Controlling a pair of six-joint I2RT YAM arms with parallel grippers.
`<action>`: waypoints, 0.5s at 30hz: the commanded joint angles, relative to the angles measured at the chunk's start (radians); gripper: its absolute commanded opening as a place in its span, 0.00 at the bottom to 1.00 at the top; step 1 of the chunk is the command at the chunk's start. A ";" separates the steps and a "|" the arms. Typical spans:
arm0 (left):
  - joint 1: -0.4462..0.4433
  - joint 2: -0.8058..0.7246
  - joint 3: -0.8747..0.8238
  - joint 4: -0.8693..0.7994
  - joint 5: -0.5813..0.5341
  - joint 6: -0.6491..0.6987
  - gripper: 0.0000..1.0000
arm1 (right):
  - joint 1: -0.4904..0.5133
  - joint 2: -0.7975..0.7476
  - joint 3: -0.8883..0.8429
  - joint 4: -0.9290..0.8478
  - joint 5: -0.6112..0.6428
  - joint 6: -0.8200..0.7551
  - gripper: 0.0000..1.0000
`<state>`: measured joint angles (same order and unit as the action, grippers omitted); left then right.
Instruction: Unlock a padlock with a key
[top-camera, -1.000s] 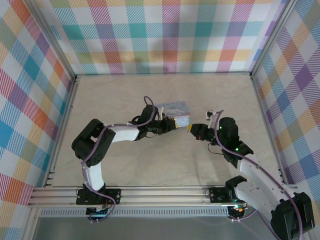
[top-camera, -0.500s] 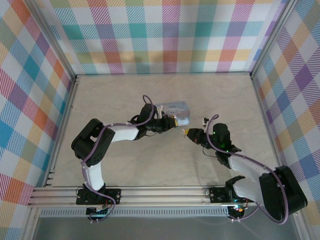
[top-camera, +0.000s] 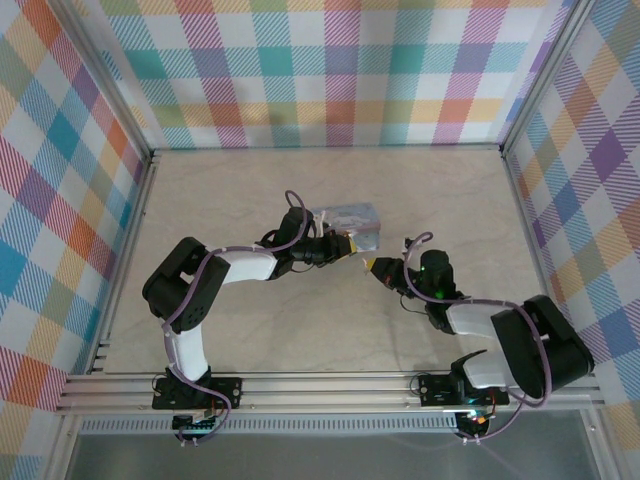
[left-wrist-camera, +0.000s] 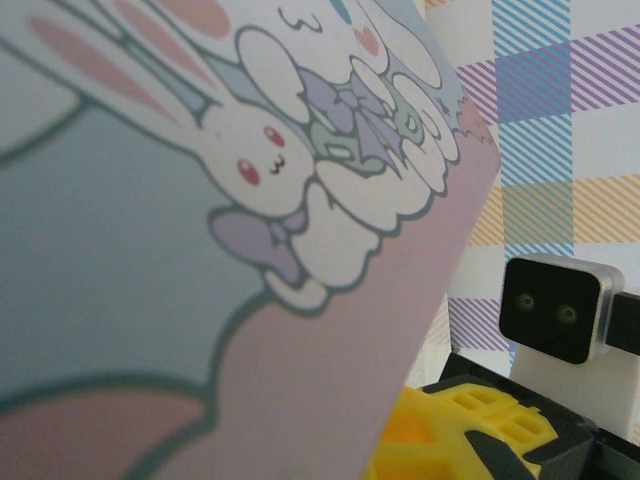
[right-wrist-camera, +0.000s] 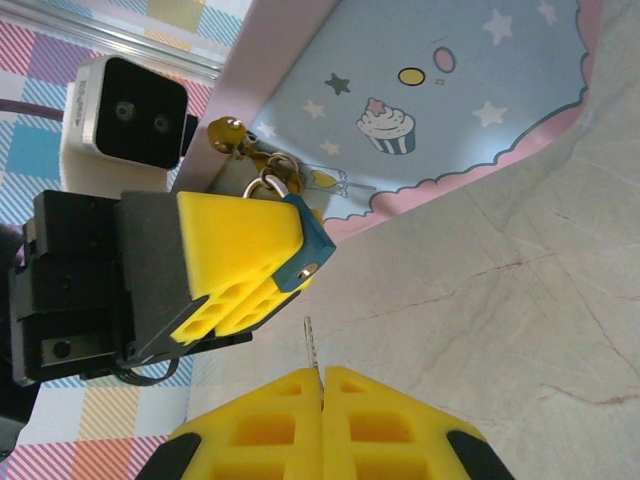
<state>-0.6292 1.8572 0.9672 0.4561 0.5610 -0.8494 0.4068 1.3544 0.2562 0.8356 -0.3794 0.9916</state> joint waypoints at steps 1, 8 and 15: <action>0.011 -0.012 0.024 0.064 0.027 -0.007 0.09 | -0.002 0.037 -0.012 0.128 -0.003 0.025 0.00; 0.011 -0.013 0.019 0.070 0.028 -0.011 0.09 | -0.001 0.082 -0.011 0.178 -0.012 0.038 0.00; 0.016 -0.015 0.014 0.078 0.032 -0.016 0.09 | 0.000 0.016 -0.009 0.117 -0.013 0.026 0.00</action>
<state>-0.6262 1.8572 0.9672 0.4725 0.5648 -0.8536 0.4068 1.4101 0.2558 0.9432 -0.3798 1.0172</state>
